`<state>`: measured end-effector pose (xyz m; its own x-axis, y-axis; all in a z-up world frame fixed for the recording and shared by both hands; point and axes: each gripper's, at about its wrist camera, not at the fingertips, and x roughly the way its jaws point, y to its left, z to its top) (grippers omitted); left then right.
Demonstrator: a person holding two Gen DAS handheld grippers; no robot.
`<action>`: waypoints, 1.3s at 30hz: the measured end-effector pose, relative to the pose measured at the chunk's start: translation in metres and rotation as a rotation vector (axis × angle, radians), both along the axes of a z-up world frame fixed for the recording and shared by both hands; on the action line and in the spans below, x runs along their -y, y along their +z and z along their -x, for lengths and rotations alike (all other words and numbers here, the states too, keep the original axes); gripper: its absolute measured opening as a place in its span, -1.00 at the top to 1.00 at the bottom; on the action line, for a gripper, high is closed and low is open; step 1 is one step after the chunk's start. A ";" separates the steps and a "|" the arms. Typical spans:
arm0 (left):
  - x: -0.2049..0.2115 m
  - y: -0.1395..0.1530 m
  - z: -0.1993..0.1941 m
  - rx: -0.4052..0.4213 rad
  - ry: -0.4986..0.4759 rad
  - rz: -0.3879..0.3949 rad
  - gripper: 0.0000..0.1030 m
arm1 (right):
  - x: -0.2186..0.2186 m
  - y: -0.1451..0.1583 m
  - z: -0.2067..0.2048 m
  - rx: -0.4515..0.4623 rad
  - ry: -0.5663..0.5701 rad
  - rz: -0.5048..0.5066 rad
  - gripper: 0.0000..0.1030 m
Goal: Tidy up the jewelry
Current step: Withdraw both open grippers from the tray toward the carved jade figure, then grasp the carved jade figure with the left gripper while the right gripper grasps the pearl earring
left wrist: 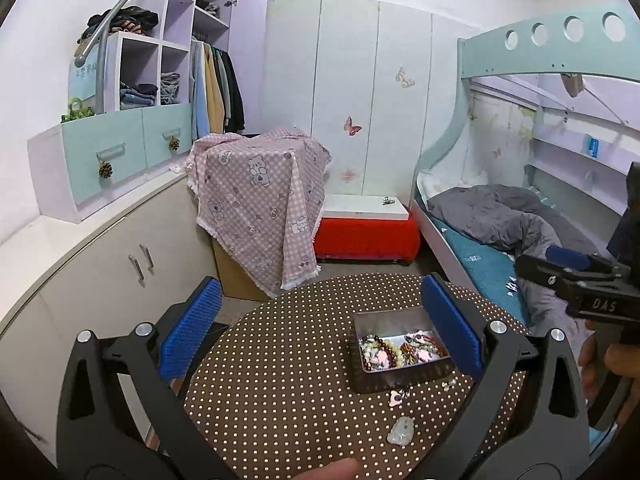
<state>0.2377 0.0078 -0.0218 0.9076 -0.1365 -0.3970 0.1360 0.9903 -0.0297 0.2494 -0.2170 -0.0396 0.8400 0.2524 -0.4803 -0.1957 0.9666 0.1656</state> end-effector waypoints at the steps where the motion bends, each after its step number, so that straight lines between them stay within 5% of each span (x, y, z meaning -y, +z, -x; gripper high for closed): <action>1: 0.001 -0.001 0.003 0.000 0.000 -0.004 -0.89 | 0.001 0.000 0.004 0.005 -0.007 0.003 -0.84; 15: 0.002 -0.039 0.025 -0.041 -0.045 -0.056 -0.89 | 0.015 -0.029 0.038 -0.027 -0.055 0.021 -0.84; 27: 0.036 -0.109 0.031 -0.192 -0.147 -0.122 -0.89 | 0.022 -0.098 0.040 -0.203 -0.065 0.021 -0.84; 39: 0.071 -0.160 0.002 -0.344 -0.236 -0.150 -0.84 | 0.025 -0.134 0.025 -0.299 -0.050 0.035 -0.84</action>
<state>0.2361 -0.0633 -0.1815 0.6702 -0.2419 -0.7016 0.3658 0.9302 0.0288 0.2249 -0.2417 -0.1741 0.6711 0.1931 -0.7158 -0.0951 0.9799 0.1752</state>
